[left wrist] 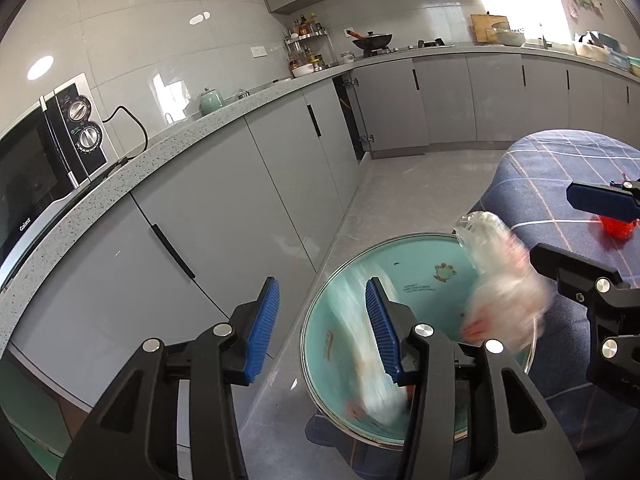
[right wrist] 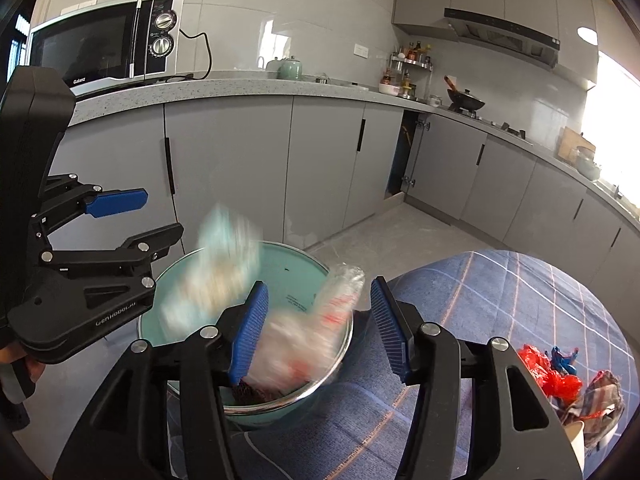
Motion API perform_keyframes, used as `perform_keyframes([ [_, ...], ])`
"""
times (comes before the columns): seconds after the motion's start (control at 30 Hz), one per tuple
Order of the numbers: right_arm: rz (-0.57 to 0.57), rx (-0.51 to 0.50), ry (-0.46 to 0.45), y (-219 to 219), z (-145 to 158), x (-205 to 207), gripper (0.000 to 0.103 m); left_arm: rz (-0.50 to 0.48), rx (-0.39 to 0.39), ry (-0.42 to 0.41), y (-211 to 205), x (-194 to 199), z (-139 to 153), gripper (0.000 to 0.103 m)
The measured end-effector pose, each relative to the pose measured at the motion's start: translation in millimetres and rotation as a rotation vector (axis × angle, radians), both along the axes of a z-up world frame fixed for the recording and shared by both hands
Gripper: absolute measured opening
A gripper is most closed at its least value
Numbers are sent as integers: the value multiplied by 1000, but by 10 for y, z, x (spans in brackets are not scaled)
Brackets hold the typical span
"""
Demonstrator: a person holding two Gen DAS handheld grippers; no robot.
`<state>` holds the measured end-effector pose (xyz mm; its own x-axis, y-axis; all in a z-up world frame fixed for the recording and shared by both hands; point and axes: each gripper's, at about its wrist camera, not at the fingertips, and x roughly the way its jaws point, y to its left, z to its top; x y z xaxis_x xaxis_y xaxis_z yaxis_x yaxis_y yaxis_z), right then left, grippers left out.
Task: Collect trash
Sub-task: 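Open both tools to drop the packet and bag into the wastebasket, then move both open tools back to the trash on the table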
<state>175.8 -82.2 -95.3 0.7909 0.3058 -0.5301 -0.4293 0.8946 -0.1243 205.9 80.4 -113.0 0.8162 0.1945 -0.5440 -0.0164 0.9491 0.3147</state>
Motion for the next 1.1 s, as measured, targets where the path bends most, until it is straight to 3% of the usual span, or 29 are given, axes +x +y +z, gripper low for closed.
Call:
perform_keyframes([
  [0.53, -82, 13, 11, -396, 25, -237, 64, -28, 1, -21, -155, -113, 70, 61],
  [0.83, -230, -7, -4, -1169, 76, -722, 71, -176, 21, -26, -815, -384, 99, 67],
  [1.1, -418, 4, 26, -2031, -62, -1174, 73, -357, 38, 3, -1659, -688, -78, 70],
])
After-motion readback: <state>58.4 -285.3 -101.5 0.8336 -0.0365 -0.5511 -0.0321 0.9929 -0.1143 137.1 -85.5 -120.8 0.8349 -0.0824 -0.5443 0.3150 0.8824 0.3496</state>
